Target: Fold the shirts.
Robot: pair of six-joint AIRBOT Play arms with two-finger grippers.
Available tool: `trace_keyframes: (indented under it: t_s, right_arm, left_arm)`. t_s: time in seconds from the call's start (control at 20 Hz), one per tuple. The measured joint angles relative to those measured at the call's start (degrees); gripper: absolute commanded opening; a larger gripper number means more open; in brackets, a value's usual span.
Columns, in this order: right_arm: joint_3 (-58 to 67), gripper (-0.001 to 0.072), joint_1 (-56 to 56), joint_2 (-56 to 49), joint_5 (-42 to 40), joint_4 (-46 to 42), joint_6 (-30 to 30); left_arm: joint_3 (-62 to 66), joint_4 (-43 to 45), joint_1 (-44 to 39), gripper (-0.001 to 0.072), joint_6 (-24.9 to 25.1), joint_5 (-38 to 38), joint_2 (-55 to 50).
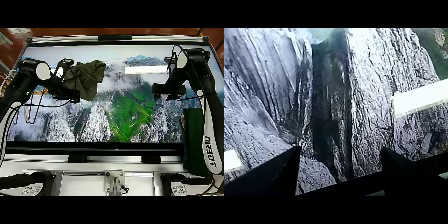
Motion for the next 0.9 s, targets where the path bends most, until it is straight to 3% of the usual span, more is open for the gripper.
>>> trace_keyframes:
  t_s: [0.9]
  right_arm:
    - [0.0, 0.0629, 0.0, 0.0, 0.85, 0.07, -0.48]
  left_arm:
    - [0.0, -0.59, 0.0, 0.0602, -0.48, 0.0, 0.0]
